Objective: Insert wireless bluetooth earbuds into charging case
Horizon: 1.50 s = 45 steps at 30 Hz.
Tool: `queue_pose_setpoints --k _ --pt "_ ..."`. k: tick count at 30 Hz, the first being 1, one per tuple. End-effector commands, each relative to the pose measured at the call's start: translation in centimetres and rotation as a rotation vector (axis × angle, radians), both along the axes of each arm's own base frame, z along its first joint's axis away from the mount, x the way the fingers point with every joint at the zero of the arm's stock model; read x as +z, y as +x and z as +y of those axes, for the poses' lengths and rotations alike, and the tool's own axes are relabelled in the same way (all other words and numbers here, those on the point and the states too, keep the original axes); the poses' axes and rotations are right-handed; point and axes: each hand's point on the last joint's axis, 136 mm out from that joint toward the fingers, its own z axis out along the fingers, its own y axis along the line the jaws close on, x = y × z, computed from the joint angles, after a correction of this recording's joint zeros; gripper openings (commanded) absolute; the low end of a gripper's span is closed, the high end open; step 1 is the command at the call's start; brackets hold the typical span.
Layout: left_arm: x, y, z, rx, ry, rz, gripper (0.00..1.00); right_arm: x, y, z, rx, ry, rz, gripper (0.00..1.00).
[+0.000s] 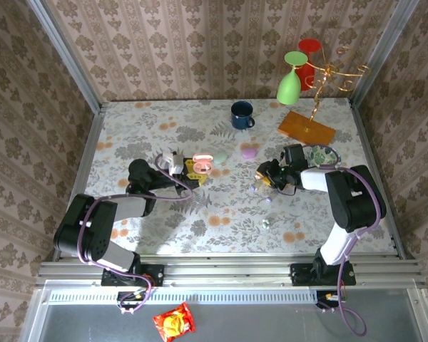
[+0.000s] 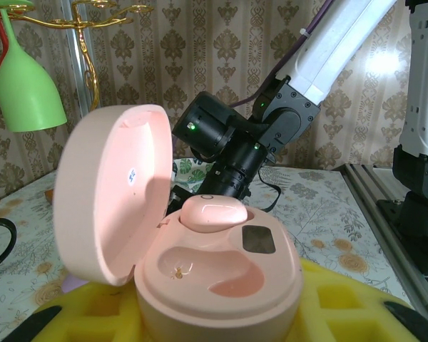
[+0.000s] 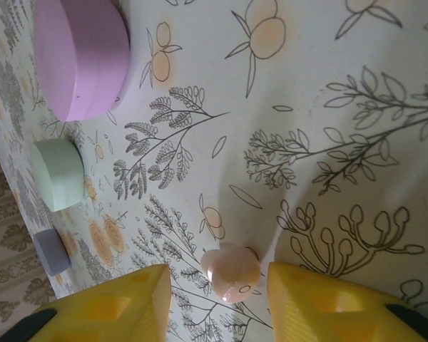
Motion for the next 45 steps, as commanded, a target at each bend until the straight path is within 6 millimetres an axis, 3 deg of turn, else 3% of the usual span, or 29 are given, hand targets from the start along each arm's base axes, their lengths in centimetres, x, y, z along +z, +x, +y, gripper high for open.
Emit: queue_pose_setpoints --k 1,14,24,30,35,45 --pt "0.8 -0.6 0.2 -0.017 -0.011 -0.054 0.35 0.0 0.4 0.6 0.013 0.024 0.005 0.39" --pt "0.7 -0.5 0.2 -0.016 -0.010 -0.056 0.35 -1.9 0.6 0.3 0.045 -0.031 0.037 0.28" --pt "0.4 -0.1 0.2 0.002 -0.006 -0.065 0.34 -0.7 0.6 -0.2 0.073 -0.083 0.012 0.21" --pt "-0.1 1.2 0.4 0.076 -0.001 -0.091 0.34 2.4 0.6 -0.1 0.115 -0.116 -0.076 0.21" --pt "-0.3 1.7 0.3 0.091 0.001 -0.092 0.34 6.6 0.2 0.9 0.217 -0.164 -0.190 0.22" --pt "-1.1 3.4 0.2 0.159 0.013 -0.104 0.34 16.1 -1.8 6.2 0.433 -0.270 -0.412 0.22"
